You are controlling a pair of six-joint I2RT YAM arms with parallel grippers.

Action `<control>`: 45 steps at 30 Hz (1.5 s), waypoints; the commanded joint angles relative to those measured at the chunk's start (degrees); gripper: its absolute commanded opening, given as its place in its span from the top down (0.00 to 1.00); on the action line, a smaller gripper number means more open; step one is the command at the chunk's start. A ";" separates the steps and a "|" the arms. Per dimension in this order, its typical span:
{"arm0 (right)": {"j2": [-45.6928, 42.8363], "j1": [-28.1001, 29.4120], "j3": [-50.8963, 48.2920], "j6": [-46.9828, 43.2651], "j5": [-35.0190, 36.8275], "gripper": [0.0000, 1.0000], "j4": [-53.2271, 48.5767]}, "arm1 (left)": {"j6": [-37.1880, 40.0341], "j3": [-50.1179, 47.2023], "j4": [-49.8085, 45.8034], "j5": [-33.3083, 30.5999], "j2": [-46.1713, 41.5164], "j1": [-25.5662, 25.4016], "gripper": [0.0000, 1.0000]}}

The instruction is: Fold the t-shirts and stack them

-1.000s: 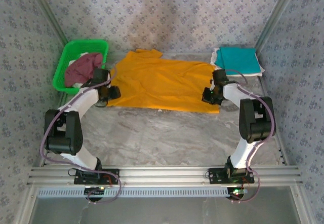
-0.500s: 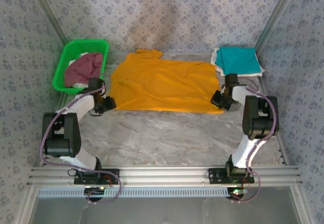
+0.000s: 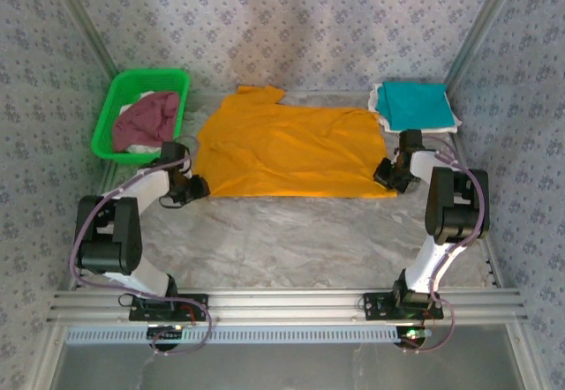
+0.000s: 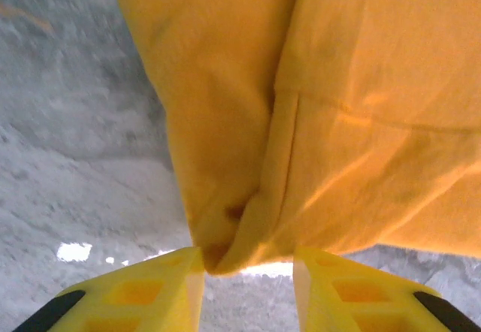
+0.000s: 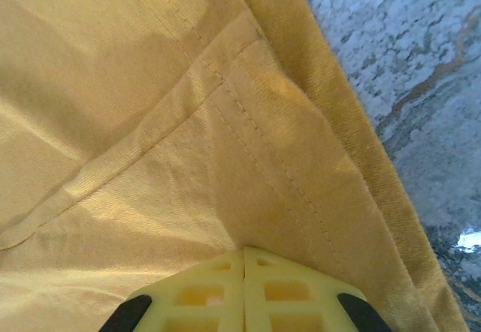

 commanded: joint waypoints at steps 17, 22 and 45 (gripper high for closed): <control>0.85 0.65 -1.71 -0.20 2.90 0.91 -3.34 | 2.96 3.72 -0.93 -5.43 1.26 1.15 1.00; 0.76 0.41 -1.56 -0.33 3.67 0.92 -3.91 | 4.92 7.49 -5.65 -8.48 1.12 1.72 1.00; -3.49 4.42 4.48 -1.88 8.57 0.65 -9.58 | 5.65 21.06 -6.55 -7.23 7.21 -4.63 0.57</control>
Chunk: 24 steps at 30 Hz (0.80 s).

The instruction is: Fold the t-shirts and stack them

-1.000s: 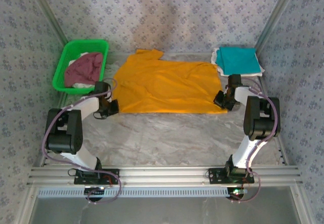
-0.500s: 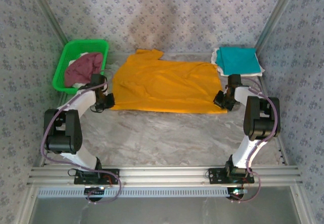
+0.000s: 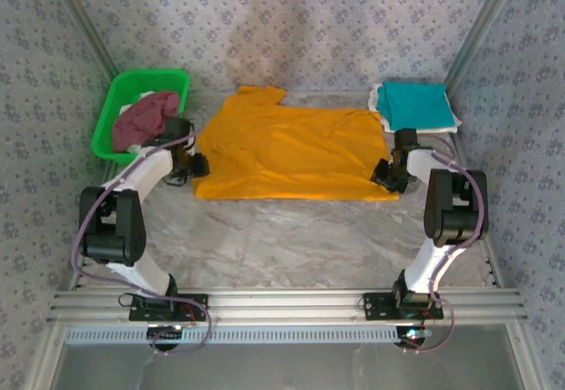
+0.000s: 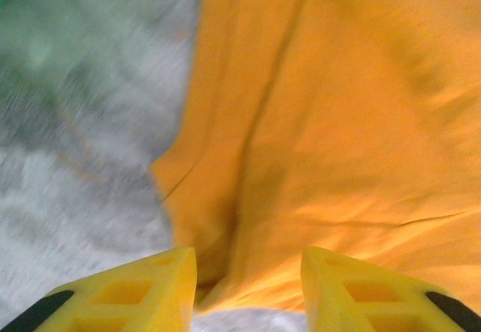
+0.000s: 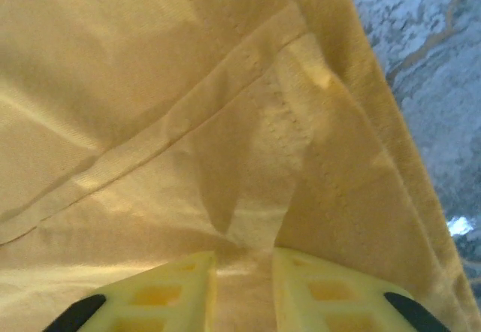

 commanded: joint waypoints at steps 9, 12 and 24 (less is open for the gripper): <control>-2.92 9.36 11.40 -2.20 10.81 0.52 -7.96 | -0.64 17.56 3.60 5.46 15.88 -4.12 0.55; -3.04 10.11 11.88 -2.32 9.61 0.51 -7.00 | -0.79 21.04 4.09 8.48 20.15 -4.27 0.48; -3.74 10.76 10.78 -2.91 8.76 0.50 -6.77 | -0.96 31.01 1.74 7.89 31.78 -6.51 0.51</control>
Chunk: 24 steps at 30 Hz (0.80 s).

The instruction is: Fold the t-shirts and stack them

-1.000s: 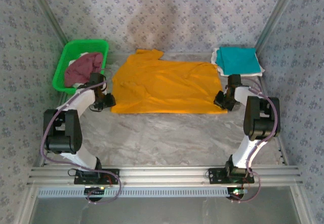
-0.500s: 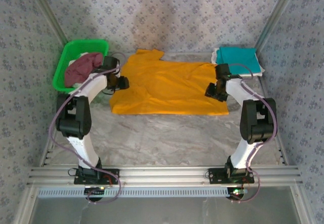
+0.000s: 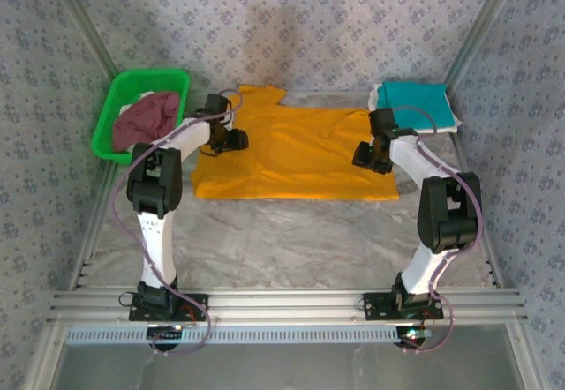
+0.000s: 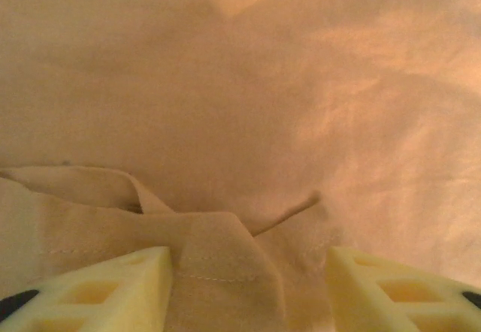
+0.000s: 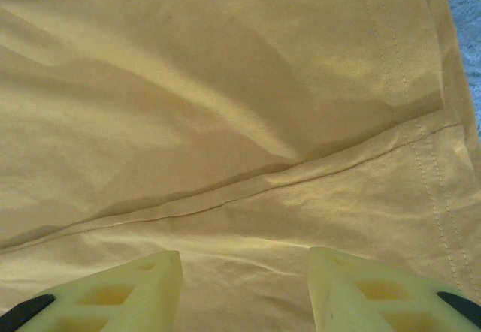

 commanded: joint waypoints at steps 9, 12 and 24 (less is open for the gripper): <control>-2.40 0.15 -0.68 -0.69 -0.24 0.50 -0.66 | 1.77 8.09 -4.95 -1.60 4.19 0.06 0.91; -2.45 0.09 -1.03 -0.65 -0.49 0.50 -0.57 | 2.38 9.78 -5.86 -2.51 4.25 -0.23 1.00; -2.49 -0.05 -1.45 -0.86 -1.65 0.50 -0.54 | 7.24 24.57 -16.80 -8.45 11.61 -2.31 0.46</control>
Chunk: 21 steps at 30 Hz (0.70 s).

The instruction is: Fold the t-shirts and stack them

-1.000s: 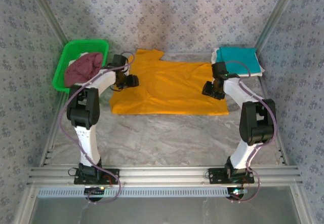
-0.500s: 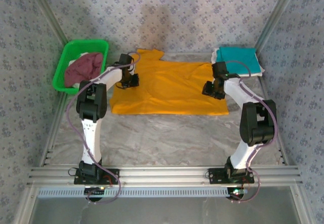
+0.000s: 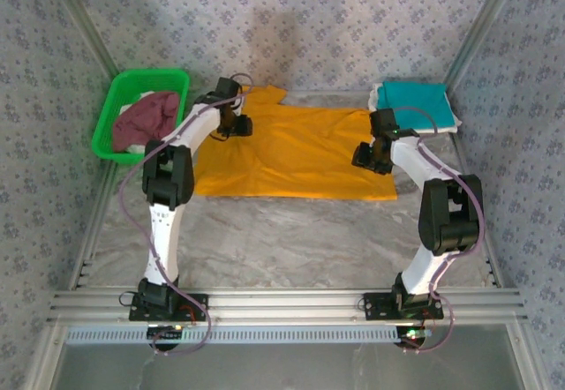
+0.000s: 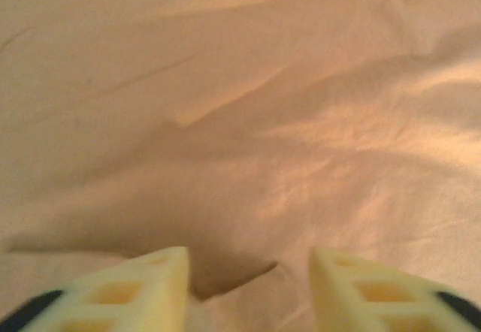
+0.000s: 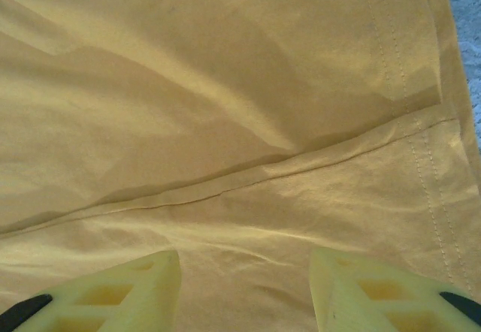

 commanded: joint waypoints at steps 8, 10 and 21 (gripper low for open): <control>-2.67 0.15 -1.74 -1.67 -0.39 0.50 1.93 | -1.04 -19.89 10.92 -6.49 -16.65 0.27 0.42; -3.56 0.36 -2.25 -2.01 -1.22 0.49 3.02 | -4.13 -29.01 16.94 -5.49 -23.00 0.72 0.41; -2.04 -2.26 -12.51 1.17 -10.82 0.60 8.59 | -11.82 -59.75 28.24 1.14 -35.60 6.41 0.47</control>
